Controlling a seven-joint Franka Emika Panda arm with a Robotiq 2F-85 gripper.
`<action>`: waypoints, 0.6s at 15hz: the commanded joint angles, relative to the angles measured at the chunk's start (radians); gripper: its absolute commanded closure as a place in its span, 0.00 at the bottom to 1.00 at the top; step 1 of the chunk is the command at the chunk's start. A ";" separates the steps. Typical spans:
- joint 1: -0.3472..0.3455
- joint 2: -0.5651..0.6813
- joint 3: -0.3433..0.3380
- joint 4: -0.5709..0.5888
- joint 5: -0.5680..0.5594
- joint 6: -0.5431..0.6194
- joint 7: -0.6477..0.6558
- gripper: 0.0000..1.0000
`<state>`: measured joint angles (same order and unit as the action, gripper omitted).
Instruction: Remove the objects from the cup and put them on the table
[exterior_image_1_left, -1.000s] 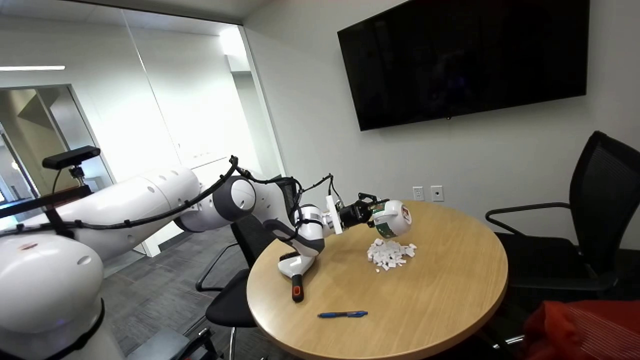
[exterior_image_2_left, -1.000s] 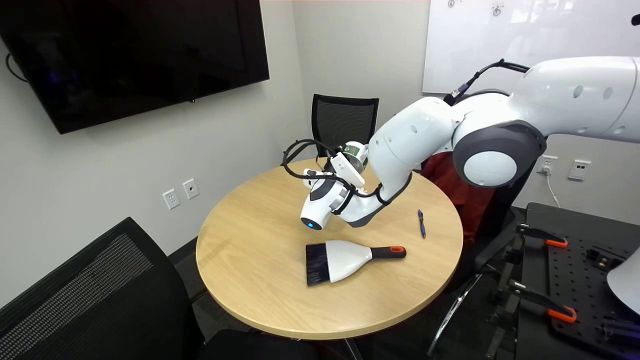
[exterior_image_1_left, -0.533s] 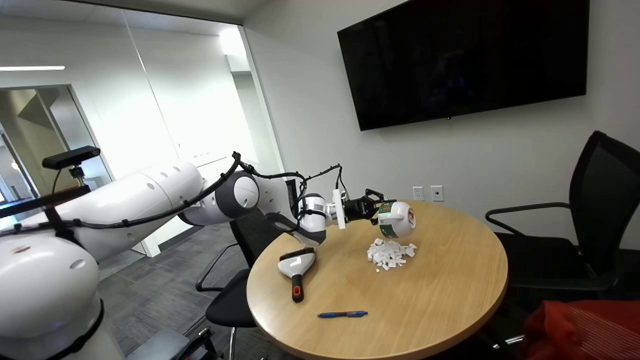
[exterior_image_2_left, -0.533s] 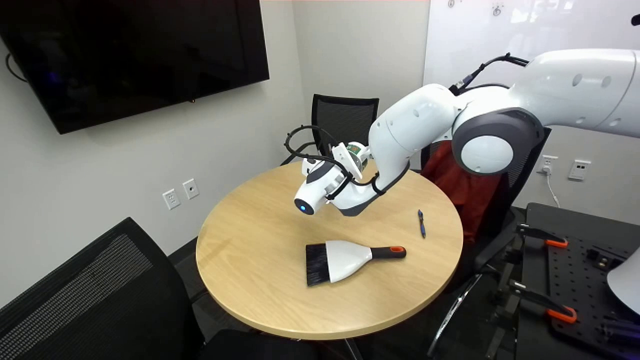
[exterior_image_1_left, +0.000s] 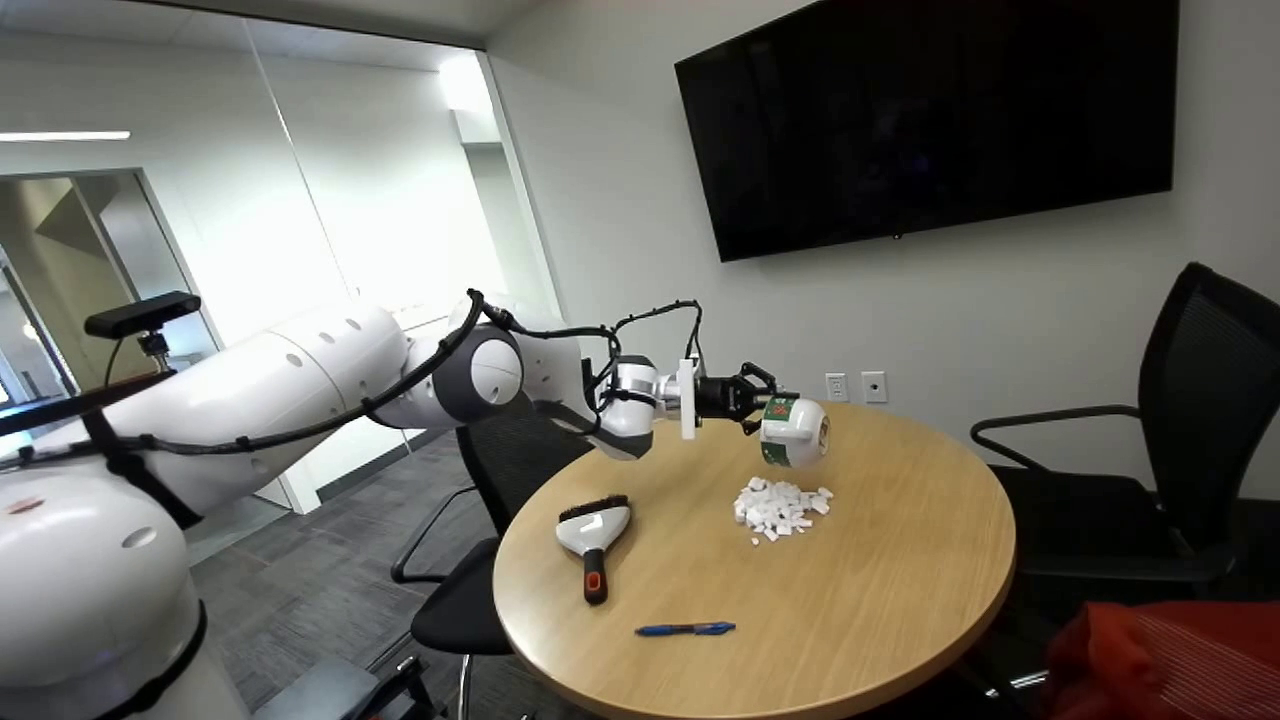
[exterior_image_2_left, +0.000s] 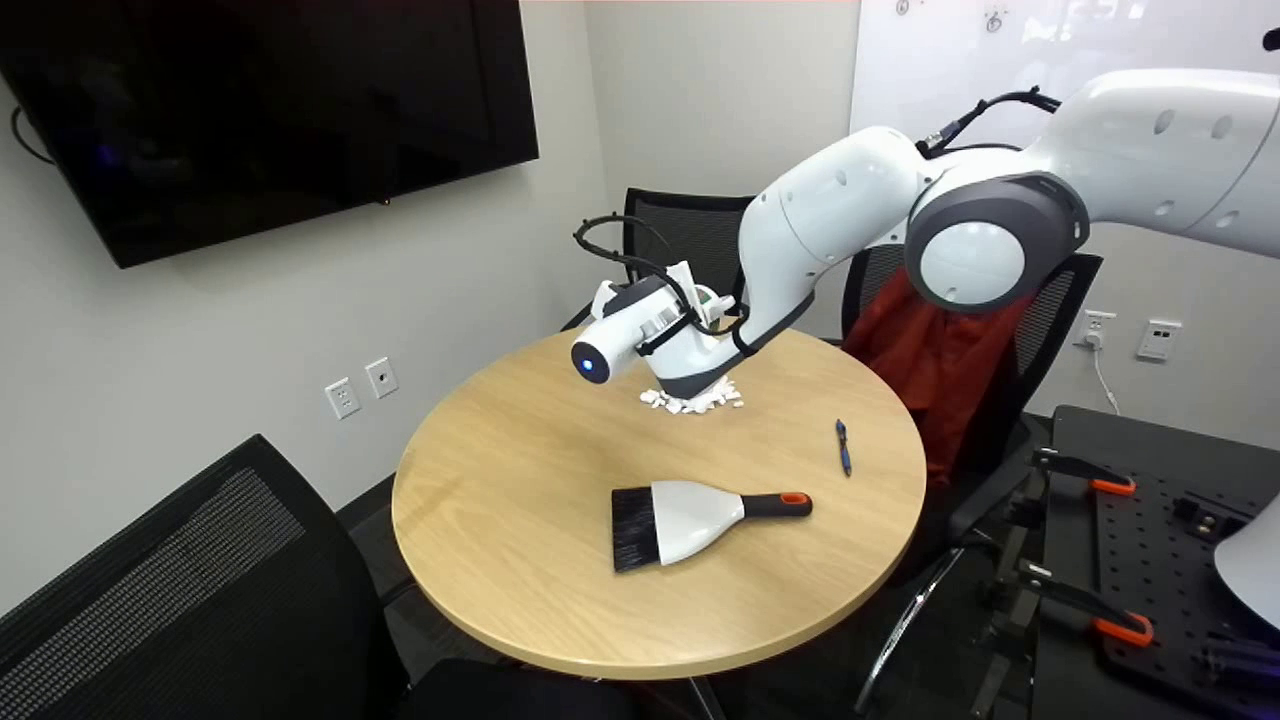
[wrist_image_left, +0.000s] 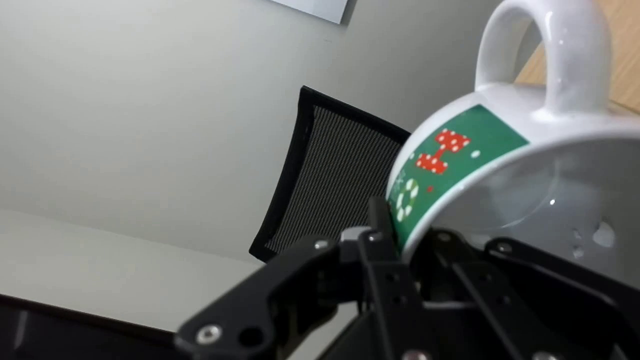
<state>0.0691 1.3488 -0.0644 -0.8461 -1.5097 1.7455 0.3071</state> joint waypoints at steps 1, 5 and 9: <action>-0.033 -0.072 0.033 -0.023 0.033 0.058 0.027 0.97; -0.067 -0.105 0.064 -0.032 0.056 0.131 0.064 0.97; -0.111 -0.128 0.104 -0.035 0.078 0.242 0.121 0.97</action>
<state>-0.0131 1.2793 0.0149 -0.8461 -1.4485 1.9237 0.3912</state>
